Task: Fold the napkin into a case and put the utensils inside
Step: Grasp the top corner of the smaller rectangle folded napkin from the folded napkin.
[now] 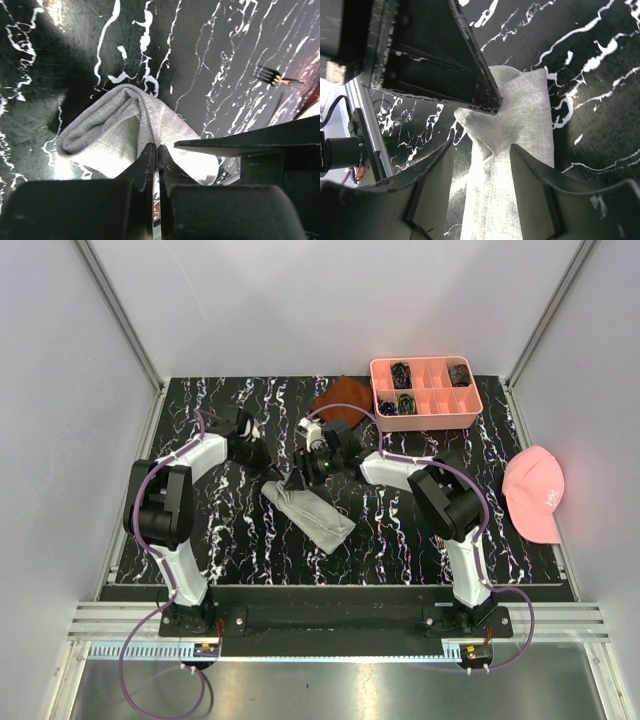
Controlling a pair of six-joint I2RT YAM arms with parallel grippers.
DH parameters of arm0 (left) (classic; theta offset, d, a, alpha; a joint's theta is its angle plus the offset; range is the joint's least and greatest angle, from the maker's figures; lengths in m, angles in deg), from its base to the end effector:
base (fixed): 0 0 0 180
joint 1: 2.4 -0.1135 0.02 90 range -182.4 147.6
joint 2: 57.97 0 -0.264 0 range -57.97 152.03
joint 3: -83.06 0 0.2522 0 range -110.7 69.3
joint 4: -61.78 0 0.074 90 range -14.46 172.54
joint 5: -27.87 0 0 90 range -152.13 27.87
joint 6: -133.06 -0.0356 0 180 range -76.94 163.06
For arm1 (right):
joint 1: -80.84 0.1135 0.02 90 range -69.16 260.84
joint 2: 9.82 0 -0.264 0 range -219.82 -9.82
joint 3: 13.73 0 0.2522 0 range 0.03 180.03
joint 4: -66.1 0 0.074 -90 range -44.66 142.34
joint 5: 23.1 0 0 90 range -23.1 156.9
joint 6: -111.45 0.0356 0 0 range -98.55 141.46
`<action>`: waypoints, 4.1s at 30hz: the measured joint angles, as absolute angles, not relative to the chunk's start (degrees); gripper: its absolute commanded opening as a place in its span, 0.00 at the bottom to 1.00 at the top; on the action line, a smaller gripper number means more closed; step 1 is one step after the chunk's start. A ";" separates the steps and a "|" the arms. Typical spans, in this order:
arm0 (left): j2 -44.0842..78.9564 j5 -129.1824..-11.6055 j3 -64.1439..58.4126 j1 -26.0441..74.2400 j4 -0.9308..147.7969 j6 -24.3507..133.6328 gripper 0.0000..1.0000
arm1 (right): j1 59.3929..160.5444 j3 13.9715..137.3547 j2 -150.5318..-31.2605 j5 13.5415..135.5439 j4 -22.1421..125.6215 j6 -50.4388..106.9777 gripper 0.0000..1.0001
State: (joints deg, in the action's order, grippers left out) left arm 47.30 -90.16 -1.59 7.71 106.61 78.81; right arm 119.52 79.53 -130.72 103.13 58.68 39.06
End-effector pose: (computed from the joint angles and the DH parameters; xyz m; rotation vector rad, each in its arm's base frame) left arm 0.3607 -0.0813 0.1835 -0.4741 2.7700 -0.8830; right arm 0.3483 0.3058 0.1640 -0.8010 2.1786 1.2213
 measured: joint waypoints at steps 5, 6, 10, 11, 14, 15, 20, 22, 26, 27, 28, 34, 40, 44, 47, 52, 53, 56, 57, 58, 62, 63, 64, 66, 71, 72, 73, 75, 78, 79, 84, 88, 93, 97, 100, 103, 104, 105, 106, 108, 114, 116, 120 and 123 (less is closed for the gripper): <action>47.30 -91.72 -1.28 7.10 105.49 80.05 0.00 | 120.44 79.51 -130.78 102.06 59.03 37.66 0.52; 47.30 -91.98 -1.24 6.88 105.34 80.32 0.00 | 120.87 79.51 -130.78 101.25 59.12 37.14 0.52; 47.28 -93.11 -0.10 5.94 104.49 81.45 0.00 | 123.58 77.68 -130.74 95.76 60.89 34.60 0.53; 47.28 -93.29 0.27 5.76 104.18 81.69 0.00 | 124.19 77.02 -130.74 94.32 61.13 34.06 0.54; 47.28 -94.19 1.58 5.17 103.68 82.46 0.00 | 126.18 75.25 -130.74 89.40 61.81 32.26 0.53; 47.28 -94.43 1.97 5.02 103.44 82.63 0.00 | 126.64 74.90 -130.74 87.90 62.44 31.78 0.53; 47.28 -95.19 2.43 4.52 102.15 83.46 0.00 | 127.54 73.50 -129.78 81.58 64.67 30.19 0.50; 47.28 -95.37 2.43 4.47 101.91 83.66 0.00 | 127.54 73.48 -129.78 80.07 65.00 29.77 0.47; 47.28 -95.63 2.61 4.47 101.08 84.10 0.00 | 127.56 73.48 -129.78 78.65 65.07 29.29 0.40; 47.28 -95.72 2.69 4.47 100.97 84.19 0.00 | 127.58 73.48 -129.78 78.43 65.15 29.27 0.37; 47.28 -95.83 2.76 4.45 100.86 84.34 0.00 | 127.60 73.48 -129.78 78.37 65.20 29.22 0.36; 47.28 -96.11 3.42 4.21 99.87 85.19 0.00 | 127.63 73.48 -129.71 78.26 65.94 29.25 0.39; 47.28 -96.70 4.31 3.73 98.83 86.46 0.00 | 127.67 73.37 -129.23 78.41 66.36 29.47 0.38; 47.28 -96.87 4.31 3.60 98.28 86.66 0.00 | 127.67 73.50 -129.21 78.58 66.38 29.84 0.23; 47.28 -96.98 4.44 3.60 97.95 86.70 0.00 | 127.67 73.76 -129.23 79.04 66.20 30.21 0.05; 47.17 -97.25 4.99 3.49 97.69 86.37 0.39 | 127.67 73.94 -129.23 79.92 65.88 30.91 0.00; 46.89 -96.63 5.12 3.49 97.71 85.85 0.49 | 127.67 74.03 -129.23 79.92 65.68 31.08 0.00; 43.48 -92.39 6.50 3.49 99.00 84.43 0.58 | 127.67 74.64 -129.12 79.90 64.04 32.18 0.00; 41.60 -90.43 7.11 3.49 99.57 84.03 0.54 | 127.67 74.73 -128.95 79.92 63.34 32.61 0.00; 39.37 -88.33 7.66 3.49 100.05 83.84 0.51 | 127.65 74.73 -128.71 79.92 62.58 33.18 0.00; 31.04 -79.83 9.12 4.67 100.51 82.79 0.26 | 127.30 74.92 -128.09 80.11 60.06 37.31 0.00; 29.86 -78.10 9.14 5.39 100.36 82.44 0.24 | 127.04 74.94 -127.94 80.33 59.60 38.75 0.00; 29.21 -76.22 9.14 6.53 100.20 82.00 0.21 | 126.53 74.94 -127.85 80.97 59.25 40.50 0.00; 29.51 -74.32 9.16 8.38 100.16 81.87 0.19 | 125.62 75.03 -127.83 81.67 58.73 43.19 0.00; 34.43 -68.70 8.79 14.61 101.78 80.82 0.18 | 123.28 75.05 -127.83 83.35 57.90 48.98 0.00; 35.54 -67.80 8.42 15.71 102.58 80.58 0.18 | 122.95 75.05 -127.83 83.76 57.74 49.86 0.00; 36.66 -66.89 8.01 16.76 103.28 80.38 0.19 | 122.69 75.05 -127.81 84.14 57.53 50.62 0.00; 38.43 -64.88 6.89 18.31 104.64 80.05 0.23 | 122.51 75.05 -127.79 84.55 57.18 51.78 0.00; 39.76 -61.82 5.12 19.51 106.56 79.27 0.28 | 122.51 75.05 -127.72 85.03 57.13 52.92 0.00; 40.05 -60.83 4.51 19.93 107.13 79.03 0.28 | 122.51 75.05 -127.72 85.16 57.15 53.22 0.00; 41.82 -56.74 1.36 21.48 109.36 78.41 0.30 | 122.51 75.05 -127.72 86.10 57.20 54.21 0.00; 43.85 -55.81 0.09 22.40 110.52 77.85 0.34 | 122.51 75.05 -127.72 86.21 57.20 54.60 0.00; 44.99 -55.15 -0.13 23.38 111.85 77.45 0.34 | 122.51 75.05 -127.72 86.50 57.20 54.80 0.00; 45.95 -54.14 -0.96 23.93 113.05 77.26 0.22 | 122.51 75.05 -127.72 86.54 57.20 54.97 0.00; 46.78 -53.64 -1.68 23.99 113.23 77.02 0.08 | 122.51 75.05 -127.72 86.54 57.20 55.02 0.00; 47.13 -53.16 -1.98 23.99 113.40 76.95 0.00 | 122.53 75.05 -127.72 86.50 57.13 54.99 0.00; 47.11 -53.05 -1.98 23.99 113.40 76.93 0.00 | 122.56 75.07 -127.72 86.50 57.09 54.97 0.00; 47.11 -52.90 -1.98 23.99 113.40 76.97 0.00 | 122.60 75.21 -127.72 86.47 56.91 54.97 0.00; 47.09 -52.88 -1.98 23.99 113.38 77.04 0.00 | 122.64 75.36 -127.72 86.43 56.72 54.95 0.00; 46.78 -53.09 -1.76 23.75 113.01 77.17 0.00 | 122.82 75.80 -127.72 86.28 56.32 54.95 0.00; 40.62 -56.59 4.62 21.56 106.80 78.70 0.00 | 123.93 77.28 -127.77 85.80 55.78 56.22 0.00; 38.30 -58.60 7.92 20.14 103.83 79.60 0.00 | 124.61 77.72 -127.92 85.43 55.97 57.46 0.00; 36.20 -62.95 12.95 17.70 98.39 81.17 0.00 | 125.90 77.83 -129.51 84.73 58.16 59.58 0.00; 35.39 -65.36 15.42 17.11 95.37 82.33 0.00 | 126.34 78.00 -132.47 84.51 60.37 60.55 0.00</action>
State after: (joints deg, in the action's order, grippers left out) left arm 35.39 -65.36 15.42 17.11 95.37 82.33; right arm 126.34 78.00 -132.47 84.51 60.37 60.55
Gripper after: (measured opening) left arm 0.004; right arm 0.014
